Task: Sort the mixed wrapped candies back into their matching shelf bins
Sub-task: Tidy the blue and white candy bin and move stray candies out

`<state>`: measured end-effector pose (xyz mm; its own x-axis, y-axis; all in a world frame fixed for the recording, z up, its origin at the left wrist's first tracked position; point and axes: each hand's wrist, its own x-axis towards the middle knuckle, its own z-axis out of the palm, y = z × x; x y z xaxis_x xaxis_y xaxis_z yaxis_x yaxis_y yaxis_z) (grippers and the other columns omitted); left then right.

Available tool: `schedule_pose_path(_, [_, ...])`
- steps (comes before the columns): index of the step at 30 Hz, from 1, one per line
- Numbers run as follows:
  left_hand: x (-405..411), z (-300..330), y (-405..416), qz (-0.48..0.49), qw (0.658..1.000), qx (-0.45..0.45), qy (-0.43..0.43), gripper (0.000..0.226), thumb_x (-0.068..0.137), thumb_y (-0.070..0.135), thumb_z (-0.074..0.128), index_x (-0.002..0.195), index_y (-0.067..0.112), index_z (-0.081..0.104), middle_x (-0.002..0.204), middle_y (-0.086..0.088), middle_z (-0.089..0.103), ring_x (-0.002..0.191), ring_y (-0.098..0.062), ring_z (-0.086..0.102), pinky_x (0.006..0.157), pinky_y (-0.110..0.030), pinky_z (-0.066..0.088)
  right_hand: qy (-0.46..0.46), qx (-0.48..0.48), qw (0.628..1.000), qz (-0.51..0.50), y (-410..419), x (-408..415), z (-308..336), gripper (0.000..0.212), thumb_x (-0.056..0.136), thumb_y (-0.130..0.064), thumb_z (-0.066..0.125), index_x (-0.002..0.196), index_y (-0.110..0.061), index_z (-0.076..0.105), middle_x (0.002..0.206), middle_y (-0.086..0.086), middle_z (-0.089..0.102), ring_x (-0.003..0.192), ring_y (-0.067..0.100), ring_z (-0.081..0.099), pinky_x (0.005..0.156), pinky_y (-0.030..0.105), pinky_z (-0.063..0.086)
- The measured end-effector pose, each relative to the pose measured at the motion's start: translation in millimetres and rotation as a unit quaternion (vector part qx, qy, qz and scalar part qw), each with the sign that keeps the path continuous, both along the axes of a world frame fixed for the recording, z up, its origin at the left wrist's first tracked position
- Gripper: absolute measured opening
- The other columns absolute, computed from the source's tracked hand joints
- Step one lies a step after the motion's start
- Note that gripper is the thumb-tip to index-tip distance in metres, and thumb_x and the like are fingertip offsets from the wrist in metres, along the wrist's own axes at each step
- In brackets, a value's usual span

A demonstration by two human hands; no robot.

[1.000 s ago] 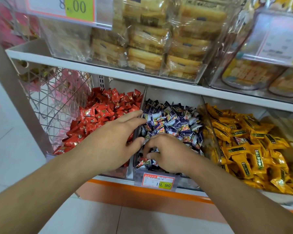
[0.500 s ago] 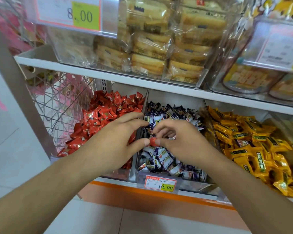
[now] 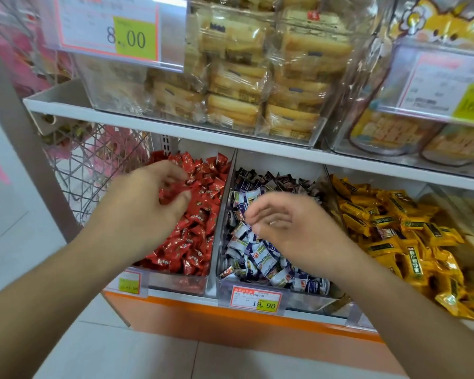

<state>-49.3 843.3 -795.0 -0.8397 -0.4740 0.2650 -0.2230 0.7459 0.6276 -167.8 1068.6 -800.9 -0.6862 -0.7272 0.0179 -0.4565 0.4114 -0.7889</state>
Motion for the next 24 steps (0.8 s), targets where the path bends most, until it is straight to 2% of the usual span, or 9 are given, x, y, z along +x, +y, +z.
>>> schedule_pose_path(2, [1, -3, 1, -0.015, 0.996, -0.090, -0.018, 0.037, 0.094, 0.038, 0.067, 0.131, 0.034, 0.062, 0.125, 0.016, 0.063, 0.113, -0.008, 0.058, 0.094, -0.023, 0.040, 0.030, 0.113, 0.992, 0.048, 4, -1, -14, 0.018, 0.097, -0.023, 0.071, 0.108, -0.037, 0.073, 0.115, -0.022, 0.069, 0.108, -0.005, 0.063, 0.097, 0.025, 0.053])
schedule_pose_path(4, [-2, -4, 13, -0.095, 0.990, -0.104, -0.020, 0.046, 0.096, 0.042, 0.061, 0.141, 0.034, 0.055, 0.145, 0.017, 0.051, 0.132, -0.005, 0.048, 0.107, -0.014, 0.028, 0.067, 0.204, 0.971, 0.104, 5, -4, -28, 0.020, 0.095, -0.030, 0.074, 0.114, -0.038, 0.074, 0.129, -0.022, 0.066, 0.120, -0.005, 0.057, 0.106, 0.019, 0.043])
schedule_pose_path(6, [-7, -13, 29, -0.171, 0.978, -0.108, -0.050, 0.054, 0.099, 0.047, 0.055, 0.151, 0.037, 0.044, 0.159, 0.023, 0.033, 0.144, 0.001, 0.033, 0.110, -0.002, 0.009, 0.098, 0.255, 0.952, 0.137, 3, -8, -37, 0.023, 0.092, -0.030, 0.078, 0.114, -0.036, 0.076, 0.133, -0.020, 0.064, 0.125, -0.001, 0.054, 0.105, 0.006, 0.031])
schedule_pose_path(7, [-10, -19, 35, -0.197, 0.972, -0.114, -0.064, 0.059, 0.100, 0.048, 0.054, 0.155, 0.038, 0.037, 0.163, 0.024, 0.023, 0.148, 0.002, 0.024, 0.112, -0.002, 0.005, 0.108, 0.267, 0.947, 0.140, 3, -12, -42, 0.025, 0.089, -0.030, 0.080, 0.113, -0.037, 0.077, 0.133, -0.020, 0.064, 0.125, 0.001, 0.055, 0.107, 0.009, 0.033])
schedule_pose_path(9, [-14, -31, 40, -0.222, 0.961, -0.146, -0.081, 0.066, 0.101, 0.049, 0.054, 0.159, 0.034, 0.030, 0.168, 0.021, 0.013, 0.154, 0.001, 0.009, 0.123, -0.015, 0.007, 0.127, 0.289, 0.941, 0.123, 2, -20, -49, 0.031, 0.086, -0.035, 0.082, 0.113, -0.046, 0.074, 0.131, -0.017, 0.063, 0.125, 0.009, 0.054, 0.110, 0.033, 0.043])
schedule_pose_path(11, [-16, -37, 38, -0.225, 0.955, -0.173, -0.088, 0.067, 0.100, 0.046, 0.056, 0.160, 0.027, 0.031, 0.169, 0.016, 0.013, 0.156, -0.002, 0.003, 0.128, -0.030, 0.016, 0.157, 0.324, 0.928, 0.099, 3, -25, -50, 0.036, 0.083, -0.038, 0.083, 0.112, -0.055, 0.070, 0.127, -0.013, 0.059, 0.121, 0.017, 0.053, 0.104, 0.043, 0.049])
schedule_pose_path(16, [-15, -37, 34, -0.229, 0.953, -0.178, -0.092, 0.062, 0.100, 0.041, 0.056, 0.157, 0.026, 0.036, 0.169, 0.017, 0.014, 0.155, 0.001, 0.004, 0.123, -0.025, 0.013, 0.246, 0.325, 0.910, 0.068, 6, -34, -47, 0.016, 0.081, -0.034, 0.086, 0.092, -0.043, 0.078, 0.104, -0.015, 0.061, 0.100, 0.014, 0.056, 0.089, 0.039, 0.055])
schedule_pose_path(22, [-15, -35, 34, -0.228, 0.953, -0.174, -0.095, 0.059, 0.100, 0.041, 0.056, 0.155, 0.028, 0.039, 0.168, 0.019, 0.013, 0.154, 0.002, 0.003, 0.127, -0.029, 0.015, 0.334, 0.297, 0.894, 0.033, 9, -37, -44, 0.007, 0.090, -0.041, 0.075, 0.093, -0.036, 0.079, 0.094, -0.018, 0.069, 0.106, 0.010, 0.047, 0.096, 0.033, 0.038])
schedule_pose_path(24, [-15, -36, 34, -0.228, 0.954, -0.172, -0.095, 0.058, 0.100, 0.041, 0.056, 0.154, 0.029, 0.039, 0.168, 0.020, 0.013, 0.154, 0.003, 0.002, 0.122, -0.024, 0.011, 0.357, 0.295, 0.886, 0.007, 9, -37, -43, 0.005, 0.092, -0.037, 0.074, 0.093, -0.034, 0.079, 0.095, -0.015, 0.070, 0.108, 0.013, 0.049, 0.097, 0.033, 0.036])
